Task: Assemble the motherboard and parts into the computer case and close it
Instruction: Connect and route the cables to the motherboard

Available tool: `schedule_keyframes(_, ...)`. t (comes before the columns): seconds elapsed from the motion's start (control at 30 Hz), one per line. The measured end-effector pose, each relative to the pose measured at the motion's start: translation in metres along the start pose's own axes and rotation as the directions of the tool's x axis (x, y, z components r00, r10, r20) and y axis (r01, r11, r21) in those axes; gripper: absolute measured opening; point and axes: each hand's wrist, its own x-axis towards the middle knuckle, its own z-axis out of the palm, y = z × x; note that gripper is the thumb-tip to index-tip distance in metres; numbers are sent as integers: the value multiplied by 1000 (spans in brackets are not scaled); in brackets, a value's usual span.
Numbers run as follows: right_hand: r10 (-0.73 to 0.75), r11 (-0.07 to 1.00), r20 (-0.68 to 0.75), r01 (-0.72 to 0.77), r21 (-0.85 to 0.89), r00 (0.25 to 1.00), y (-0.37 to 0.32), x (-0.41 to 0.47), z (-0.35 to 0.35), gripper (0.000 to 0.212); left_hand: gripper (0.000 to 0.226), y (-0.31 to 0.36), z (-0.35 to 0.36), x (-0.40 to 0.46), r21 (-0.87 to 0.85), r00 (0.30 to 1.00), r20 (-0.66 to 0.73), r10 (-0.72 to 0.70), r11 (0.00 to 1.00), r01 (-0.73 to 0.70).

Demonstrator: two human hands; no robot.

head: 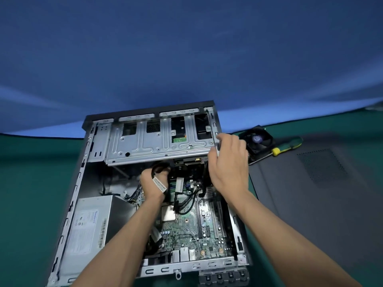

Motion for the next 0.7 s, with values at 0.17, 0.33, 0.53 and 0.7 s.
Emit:
schedule_keyframes(0.17, 19, 1000, 13, -18, -17, 1000, 1, 2, 2, 31, 4, -3, 3, 7, -35, 992, -47, -120, 992, 119)
schedule_keyframes(0.33, 25, 999, 19, -25, -23, 999, 1, 3, 3, 30, 9, -3, 6, 6, -1, 995, -16, -102, 995, 102)
schedule_keyframes(0.53, 42, 999, 4, -42, 3, 999, 3, 2, 5, 32, 17, -4, 8, 7, 102, 993, -29, -118, 988, 120)
schedule_keyframes(0.7, 46, 999, -2, -46, 3, 999, 3, 2, 6, 29, 18, 0, 10, 1, 129, 993, -59, -105, 985, 111)
